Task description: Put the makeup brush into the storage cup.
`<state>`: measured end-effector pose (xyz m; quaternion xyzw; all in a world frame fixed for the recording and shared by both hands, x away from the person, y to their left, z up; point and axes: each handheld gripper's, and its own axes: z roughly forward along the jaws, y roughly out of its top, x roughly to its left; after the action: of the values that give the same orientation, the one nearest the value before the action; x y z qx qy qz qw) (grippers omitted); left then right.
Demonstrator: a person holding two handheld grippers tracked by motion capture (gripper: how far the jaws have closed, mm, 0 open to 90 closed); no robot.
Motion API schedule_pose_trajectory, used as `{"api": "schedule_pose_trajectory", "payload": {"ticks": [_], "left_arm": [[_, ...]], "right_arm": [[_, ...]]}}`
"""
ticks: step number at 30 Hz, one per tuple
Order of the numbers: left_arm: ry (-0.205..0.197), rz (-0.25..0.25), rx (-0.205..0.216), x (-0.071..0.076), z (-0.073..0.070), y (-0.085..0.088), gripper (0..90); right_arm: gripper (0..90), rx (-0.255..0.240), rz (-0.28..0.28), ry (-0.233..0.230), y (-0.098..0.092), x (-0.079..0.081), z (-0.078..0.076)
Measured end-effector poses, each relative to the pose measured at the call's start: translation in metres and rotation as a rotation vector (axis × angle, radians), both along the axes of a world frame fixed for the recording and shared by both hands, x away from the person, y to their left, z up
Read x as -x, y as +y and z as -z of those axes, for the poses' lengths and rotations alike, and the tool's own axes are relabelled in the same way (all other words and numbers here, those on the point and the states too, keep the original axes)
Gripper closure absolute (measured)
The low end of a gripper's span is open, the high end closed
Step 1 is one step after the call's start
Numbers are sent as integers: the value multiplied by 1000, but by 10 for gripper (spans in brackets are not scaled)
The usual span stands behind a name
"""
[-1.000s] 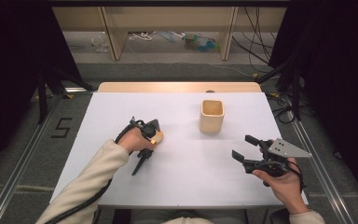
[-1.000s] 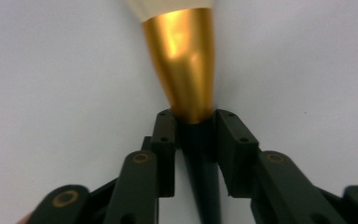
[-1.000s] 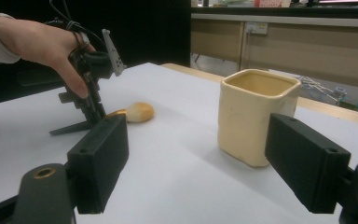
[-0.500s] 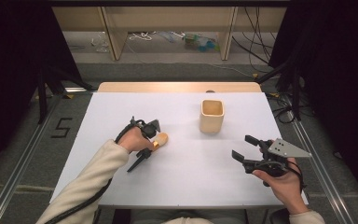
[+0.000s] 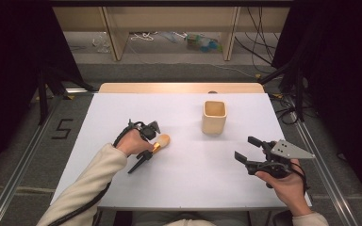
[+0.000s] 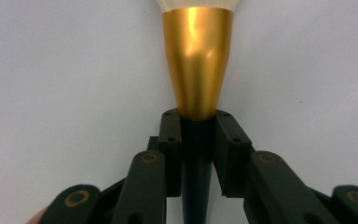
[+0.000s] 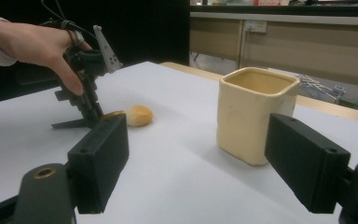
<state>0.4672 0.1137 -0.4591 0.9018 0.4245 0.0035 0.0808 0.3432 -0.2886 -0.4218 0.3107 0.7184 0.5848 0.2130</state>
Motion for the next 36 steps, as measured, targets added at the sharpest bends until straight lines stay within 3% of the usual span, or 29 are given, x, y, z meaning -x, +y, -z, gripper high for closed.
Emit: {"api": "schedule_pose_trajectory", "payload": {"ticks": [5, 15, 18, 21, 23, 27, 35, 36], "left_arm": [[1, 10, -6, 0, -2, 2, 746], [-46, 8, 32, 4, -7, 5, 747], [-70, 3, 61, 6, -12, 7, 747], [-103, -3, 92, 8, -16, 9, 747], [-138, 19, 108, 7, -19, 12, 747], [-200, -2, 156, 9, -23, 15, 747], [-272, -3, 228, 13, -33, 18, 747], [-299, -4, 254, 14, -35, 19, 747]], "right_arm": [[227, 3, 1, -2, 0, 0, 0], [227, 1, 4, 2, 0, 0, 0], [227, 3, 5, 0, 0, -1, 0], [227, 3, 3, 0, 0, 0, 0], [227, 4, 5, 0, 0, 0, 0], [227, 0, 5, 2, 0, 0, 0], [227, -13, -1, 0, 0, 0, 0], [227, -2, 4, 0, -1, 0, 0]]}}
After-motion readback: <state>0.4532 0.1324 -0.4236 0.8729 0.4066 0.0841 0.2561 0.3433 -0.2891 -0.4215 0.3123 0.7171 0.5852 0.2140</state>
